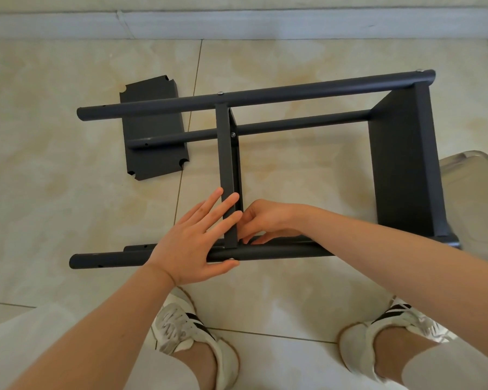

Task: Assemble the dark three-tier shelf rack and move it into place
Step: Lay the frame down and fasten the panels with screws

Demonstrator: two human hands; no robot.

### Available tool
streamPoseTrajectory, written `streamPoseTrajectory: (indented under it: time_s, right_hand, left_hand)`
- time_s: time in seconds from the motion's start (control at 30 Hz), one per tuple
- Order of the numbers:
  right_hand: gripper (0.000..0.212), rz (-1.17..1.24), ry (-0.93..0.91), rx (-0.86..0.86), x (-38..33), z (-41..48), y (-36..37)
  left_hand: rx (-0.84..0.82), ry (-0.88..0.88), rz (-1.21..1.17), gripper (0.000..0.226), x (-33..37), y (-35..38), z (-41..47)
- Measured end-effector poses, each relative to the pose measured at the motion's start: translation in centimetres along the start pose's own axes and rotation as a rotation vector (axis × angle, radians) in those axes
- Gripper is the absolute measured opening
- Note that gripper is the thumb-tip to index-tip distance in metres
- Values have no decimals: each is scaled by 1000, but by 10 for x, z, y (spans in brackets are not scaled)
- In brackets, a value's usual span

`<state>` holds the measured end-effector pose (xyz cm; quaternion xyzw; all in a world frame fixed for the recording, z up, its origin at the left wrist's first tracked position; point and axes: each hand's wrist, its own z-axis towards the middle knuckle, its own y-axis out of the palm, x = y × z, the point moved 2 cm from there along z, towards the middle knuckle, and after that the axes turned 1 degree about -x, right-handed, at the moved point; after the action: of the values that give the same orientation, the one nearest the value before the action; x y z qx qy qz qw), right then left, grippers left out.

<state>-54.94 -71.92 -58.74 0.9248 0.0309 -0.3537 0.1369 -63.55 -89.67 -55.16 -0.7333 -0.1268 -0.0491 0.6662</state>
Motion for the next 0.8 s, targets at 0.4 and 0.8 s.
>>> streamPoseTrajectory:
  time_s: [0.4,0.8]
  right_hand:
    - [9,-21,76,-6,3,9,3]
    - [25,115,85,-102,6,4,0]
  left_hand:
    - [11,-2,9,83,1,0,0]
    - [18,-1,18,81,-1,2,0]
